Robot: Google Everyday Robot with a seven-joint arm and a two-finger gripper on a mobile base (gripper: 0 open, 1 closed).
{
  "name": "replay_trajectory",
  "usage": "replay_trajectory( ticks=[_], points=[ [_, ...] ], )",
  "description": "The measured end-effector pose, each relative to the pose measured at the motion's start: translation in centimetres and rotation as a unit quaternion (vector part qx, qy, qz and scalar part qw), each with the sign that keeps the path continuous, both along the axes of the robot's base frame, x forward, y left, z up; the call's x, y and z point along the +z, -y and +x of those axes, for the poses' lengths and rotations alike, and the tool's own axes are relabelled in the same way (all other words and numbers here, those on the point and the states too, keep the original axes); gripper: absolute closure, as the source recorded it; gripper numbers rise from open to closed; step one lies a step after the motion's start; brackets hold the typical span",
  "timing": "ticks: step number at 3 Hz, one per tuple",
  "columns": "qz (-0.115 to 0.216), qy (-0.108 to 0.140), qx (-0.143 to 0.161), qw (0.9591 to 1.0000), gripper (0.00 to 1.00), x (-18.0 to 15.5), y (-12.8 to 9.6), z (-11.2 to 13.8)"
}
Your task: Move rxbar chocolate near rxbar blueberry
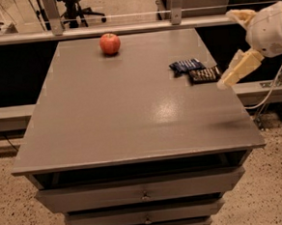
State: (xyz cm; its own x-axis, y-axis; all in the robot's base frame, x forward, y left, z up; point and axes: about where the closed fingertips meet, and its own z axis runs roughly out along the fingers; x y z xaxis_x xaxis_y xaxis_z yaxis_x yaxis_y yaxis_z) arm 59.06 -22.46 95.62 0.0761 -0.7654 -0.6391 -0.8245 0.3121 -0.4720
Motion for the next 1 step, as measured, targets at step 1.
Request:
replay_trajectory(
  ticks=[1],
  points=[
    [0.029,0.011,-0.023,0.9992,0.00,1.19,2.12,-2.04]
  ],
)
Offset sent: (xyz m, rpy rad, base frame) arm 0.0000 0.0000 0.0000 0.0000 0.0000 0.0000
